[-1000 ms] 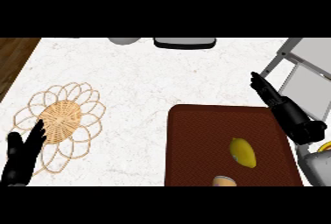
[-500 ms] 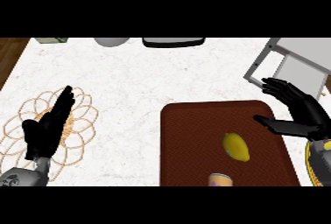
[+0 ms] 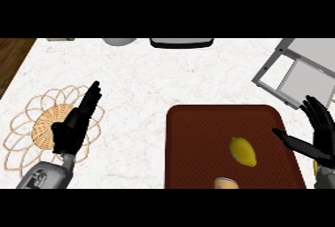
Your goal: Pick the lemon from the tray and place it in the tiered shelf
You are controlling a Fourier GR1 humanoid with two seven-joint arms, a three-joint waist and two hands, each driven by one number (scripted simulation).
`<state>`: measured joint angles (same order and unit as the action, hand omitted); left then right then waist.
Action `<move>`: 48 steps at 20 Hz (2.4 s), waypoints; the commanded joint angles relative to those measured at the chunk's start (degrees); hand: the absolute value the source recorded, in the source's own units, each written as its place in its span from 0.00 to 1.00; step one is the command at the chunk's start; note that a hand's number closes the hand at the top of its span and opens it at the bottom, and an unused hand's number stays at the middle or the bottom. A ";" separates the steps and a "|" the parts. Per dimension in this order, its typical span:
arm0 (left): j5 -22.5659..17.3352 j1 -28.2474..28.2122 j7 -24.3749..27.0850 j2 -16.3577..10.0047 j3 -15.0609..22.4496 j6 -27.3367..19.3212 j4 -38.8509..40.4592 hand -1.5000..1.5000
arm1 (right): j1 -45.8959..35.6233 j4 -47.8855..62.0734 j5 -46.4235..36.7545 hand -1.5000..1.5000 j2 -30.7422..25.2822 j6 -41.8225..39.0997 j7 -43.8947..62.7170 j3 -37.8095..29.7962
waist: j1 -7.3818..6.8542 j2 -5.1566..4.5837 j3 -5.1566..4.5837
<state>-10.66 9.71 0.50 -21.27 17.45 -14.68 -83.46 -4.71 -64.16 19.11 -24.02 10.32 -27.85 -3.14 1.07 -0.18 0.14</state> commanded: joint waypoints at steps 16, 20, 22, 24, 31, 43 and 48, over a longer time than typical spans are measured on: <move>2.95 0.75 -1.36 2.12 -0.69 2.06 0.62 0.50 | 3.28 -30.72 -10.84 0.00 -22.88 -14.53 31.51 10.02 | -0.76 0.54 -0.31; 2.80 -0.36 -0.45 1.48 -1.04 2.99 -0.48 0.50 | 5.21 -37.57 -17.27 0.00 -26.69 -16.76 39.17 16.13 | -0.82 0.61 -0.31; 3.11 1.10 -1.33 1.79 -1.47 2.76 0.06 0.50 | 4.71 -40.62 -18.79 0.00 -29.41 -18.34 44.40 16.62 | -0.53 0.56 -0.29; 4.45 2.25 -2.09 3.88 -0.26 1.49 1.07 0.50 | 1.00 -45.03 -18.76 0.00 -31.12 -20.20 52.12 16.77 | -0.73 0.44 -0.31; 3.70 3.54 1.07 4.30 -5.83 7.36 5.79 0.50 | 4.21 -50.21 -24.49 0.00 -23.59 -22.63 58.56 16.01 | -0.79 0.20 -0.16; 10.83 0.11 -1.59 9.84 -5.30 5.25 0.67 0.50 | 7.60 -56.47 -38.28 0.00 -10.50 -24.07 64.44 17.77 | -0.89 0.25 -0.14; 11.09 -0.82 -2.08 8.88 -8.22 8.92 -1.17 0.50 | 8.51 -55.83 -40.02 0.00 -7.25 -28.79 62.79 15.83 | -0.96 0.24 -0.14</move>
<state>-0.44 10.06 -1.33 -12.26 10.70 -7.65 -82.86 1.98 -119.15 -19.08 -33.82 -15.98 35.74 14.26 0.10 0.05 -0.01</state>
